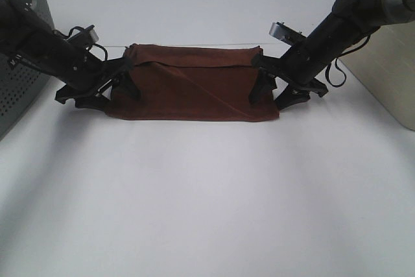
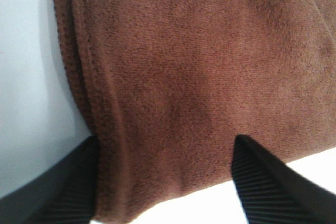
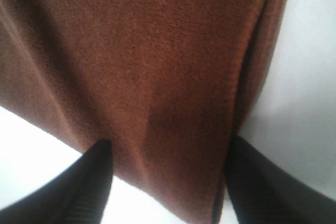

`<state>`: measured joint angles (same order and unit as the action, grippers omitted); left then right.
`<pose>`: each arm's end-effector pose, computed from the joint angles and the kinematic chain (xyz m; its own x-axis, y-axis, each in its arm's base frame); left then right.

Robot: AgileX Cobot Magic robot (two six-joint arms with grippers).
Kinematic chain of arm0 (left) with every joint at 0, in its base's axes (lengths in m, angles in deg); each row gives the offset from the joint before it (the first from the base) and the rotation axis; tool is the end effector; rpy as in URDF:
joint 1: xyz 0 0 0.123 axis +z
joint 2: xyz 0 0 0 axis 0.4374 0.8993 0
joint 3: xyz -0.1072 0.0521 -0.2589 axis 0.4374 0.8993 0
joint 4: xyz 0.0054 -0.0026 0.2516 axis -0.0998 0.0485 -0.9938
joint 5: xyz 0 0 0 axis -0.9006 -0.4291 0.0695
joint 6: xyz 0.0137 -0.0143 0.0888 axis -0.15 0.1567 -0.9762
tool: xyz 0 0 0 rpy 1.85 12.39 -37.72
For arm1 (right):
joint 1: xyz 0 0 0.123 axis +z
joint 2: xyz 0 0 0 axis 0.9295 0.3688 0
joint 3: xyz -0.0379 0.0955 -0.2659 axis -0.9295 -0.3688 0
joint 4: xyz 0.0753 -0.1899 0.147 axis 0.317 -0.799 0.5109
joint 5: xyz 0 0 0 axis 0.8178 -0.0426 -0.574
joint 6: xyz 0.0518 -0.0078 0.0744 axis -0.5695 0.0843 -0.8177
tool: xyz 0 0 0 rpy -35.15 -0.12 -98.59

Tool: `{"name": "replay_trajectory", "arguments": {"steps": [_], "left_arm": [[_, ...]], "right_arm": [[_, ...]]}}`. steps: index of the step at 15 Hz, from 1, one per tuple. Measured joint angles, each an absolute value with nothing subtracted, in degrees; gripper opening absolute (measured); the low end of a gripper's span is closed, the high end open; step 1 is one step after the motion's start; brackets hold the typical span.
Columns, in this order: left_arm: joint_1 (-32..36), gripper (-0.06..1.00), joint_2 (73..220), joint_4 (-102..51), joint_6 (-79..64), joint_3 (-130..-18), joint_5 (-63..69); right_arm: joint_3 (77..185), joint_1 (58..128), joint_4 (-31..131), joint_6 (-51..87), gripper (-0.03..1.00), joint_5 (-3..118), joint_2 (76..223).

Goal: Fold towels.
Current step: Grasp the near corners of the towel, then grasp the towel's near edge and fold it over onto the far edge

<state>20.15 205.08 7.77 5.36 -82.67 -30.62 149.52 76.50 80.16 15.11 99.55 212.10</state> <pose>0.4528 -0.0863 0.0921 -0.9503 -0.1861 -0.2495 -0.0346 0.8596 -0.5097 0.4607 0.1103 0.1026 -0.9823 -0.0405 -0.1829 -0.1273 0.8605 0.4933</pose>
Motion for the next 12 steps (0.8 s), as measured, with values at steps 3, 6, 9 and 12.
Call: {"name": "replay_trajectory", "arguments": {"steps": [3,6,9,12], "left_arm": [[20.0,0.24,205.9,7.4,5.4,-82.7,-30.2],[20.0,0.01,206.2,7.2,5.4,-82.7,-30.5],[20.0,0.01,204.6,4.9,5.5,-82.6,-31.9],[20.0,0.01,202.0,0.5,7.8,-82.6,-35.6]], "right_arm": [[149.5,76.5,78.7,15.3,0.31,98.4,212.5],[149.5,76.5,78.7,15.3,0.04,98.5,213.1],[149.5,76.5,78.6,13.8,0.0,99.1,213.0],[147.4,76.4,77.0,12.4,0.0,99.1,210.2]]}}
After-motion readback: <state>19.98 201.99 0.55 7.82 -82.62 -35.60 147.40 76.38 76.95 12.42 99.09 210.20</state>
